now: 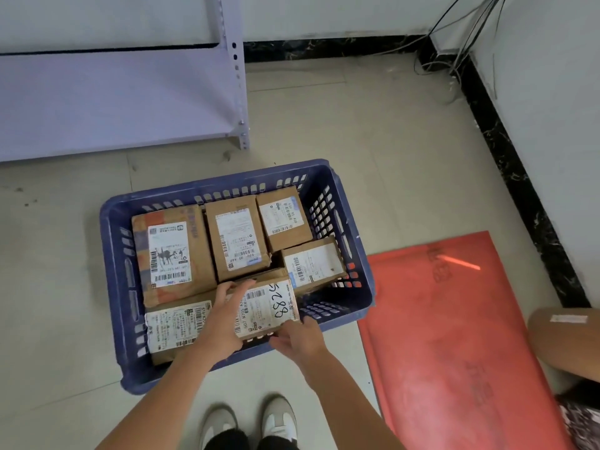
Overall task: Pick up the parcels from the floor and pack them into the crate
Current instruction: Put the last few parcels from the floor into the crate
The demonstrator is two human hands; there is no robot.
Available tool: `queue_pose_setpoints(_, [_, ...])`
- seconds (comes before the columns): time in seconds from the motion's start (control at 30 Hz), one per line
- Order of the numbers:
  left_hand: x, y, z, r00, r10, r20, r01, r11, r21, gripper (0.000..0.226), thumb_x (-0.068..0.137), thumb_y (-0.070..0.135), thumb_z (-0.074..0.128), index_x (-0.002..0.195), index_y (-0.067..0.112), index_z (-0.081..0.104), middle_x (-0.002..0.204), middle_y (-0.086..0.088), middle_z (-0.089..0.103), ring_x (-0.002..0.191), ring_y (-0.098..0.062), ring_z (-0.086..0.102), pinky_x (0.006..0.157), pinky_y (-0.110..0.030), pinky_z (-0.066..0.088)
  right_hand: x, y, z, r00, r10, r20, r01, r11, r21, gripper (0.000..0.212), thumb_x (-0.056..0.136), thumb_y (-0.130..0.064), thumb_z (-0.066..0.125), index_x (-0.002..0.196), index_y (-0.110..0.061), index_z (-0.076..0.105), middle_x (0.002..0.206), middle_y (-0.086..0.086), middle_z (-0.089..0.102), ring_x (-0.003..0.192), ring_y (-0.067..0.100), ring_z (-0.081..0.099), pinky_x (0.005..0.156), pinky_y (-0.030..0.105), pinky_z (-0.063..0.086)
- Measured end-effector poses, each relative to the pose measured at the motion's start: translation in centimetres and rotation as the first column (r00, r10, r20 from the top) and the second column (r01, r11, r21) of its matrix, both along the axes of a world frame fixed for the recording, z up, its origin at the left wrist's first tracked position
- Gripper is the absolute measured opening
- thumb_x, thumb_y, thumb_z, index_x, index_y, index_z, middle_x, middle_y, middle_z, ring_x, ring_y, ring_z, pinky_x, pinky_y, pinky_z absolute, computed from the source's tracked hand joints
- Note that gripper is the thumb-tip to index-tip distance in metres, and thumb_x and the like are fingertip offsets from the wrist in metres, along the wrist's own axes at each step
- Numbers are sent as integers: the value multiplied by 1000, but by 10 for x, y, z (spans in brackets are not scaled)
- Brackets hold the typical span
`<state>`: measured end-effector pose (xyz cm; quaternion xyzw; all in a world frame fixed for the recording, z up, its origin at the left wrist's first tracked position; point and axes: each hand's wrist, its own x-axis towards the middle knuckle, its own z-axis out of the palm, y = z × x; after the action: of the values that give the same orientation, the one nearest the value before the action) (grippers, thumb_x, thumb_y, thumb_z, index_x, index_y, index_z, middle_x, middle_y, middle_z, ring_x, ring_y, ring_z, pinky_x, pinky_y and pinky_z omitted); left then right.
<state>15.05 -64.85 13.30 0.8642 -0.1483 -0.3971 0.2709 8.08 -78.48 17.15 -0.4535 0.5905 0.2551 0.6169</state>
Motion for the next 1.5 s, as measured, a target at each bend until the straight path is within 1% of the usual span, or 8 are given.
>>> queue_pose_setpoints(0.1, [-2,-2,-5,1000,-8,-2,8,1000,27,113,60,-21,61,143,40,15,141,6,11,114,-18,47,58,-19,47,-4,-1,-8,976,208,-58,-213,972,-99,47,79,1,61,124,-3,46,118,19,62,105,31,60,96,43,50])
queue_pose_setpoints(0.23, [-6,-2,-8,1000,-25,3,25,999,48,115,65,-21,57,143,45,6,146,5,6,99,-20,57,62,-28,53,-7,-7,-15,975,216,-58,-222,967,-123,37,79,7,62,114,-1,58,102,17,69,98,32,67,92,42,53])
queue_pose_setpoints(0.4, [-3,4,-3,998,-58,-39,60,997,45,115,70,-17,60,142,48,-2,148,6,3,89,-20,59,65,-26,52,-10,-16,-14,902,421,-91,-430,896,-111,36,96,-4,32,124,-15,51,64,9,64,40,15,60,44,22,53])
queue_pose_setpoints(0.5, [-10,7,-5,998,-51,-22,52,998,29,117,71,-17,60,140,52,-6,146,7,6,90,-20,59,73,-31,54,-16,-19,-20,865,496,-77,-502,854,-137,33,99,-9,35,127,-15,50,59,9,64,30,12,55,37,19,46])
queue_pose_setpoints(0.73, [-11,10,-11,1000,-26,-12,26,1000,6,120,70,-16,64,140,54,-3,141,6,13,99,-19,58,81,-33,55,-17,-26,-30,849,527,-43,-528,844,-95,25,100,-19,34,118,-13,49,60,9,68,33,18,56,36,17,40])
queue_pose_setpoints(1.1, [-14,-1,-2,999,-13,38,8,993,120,110,73,-15,61,142,49,4,145,2,15,79,-20,59,66,-35,56,-8,-29,-39,811,560,-171,-576,815,-63,18,99,-16,34,104,-9,50,47,9,66,32,20,58,42,22,46])
queue_pose_setpoints(1.4, [-10,8,12,994,-24,104,8,988,152,114,73,1,72,144,43,-6,157,5,-2,102,-21,57,64,-27,53,3,-28,-12,795,583,-166,-602,791,-105,13,98,-13,40,111,-11,37,64,11,66,33,19,58,41,24,48])
queue_pose_setpoints(1.5, [-14,20,26,993,26,119,-42,991,129,119,69,3,76,145,40,-9,158,6,-3,114,-23,54,72,-30,56,11,-29,13,758,618,-207,-648,750,-132,16,96,-7,44,111,-8,38,81,14,67,42,23,60,55,33,55])
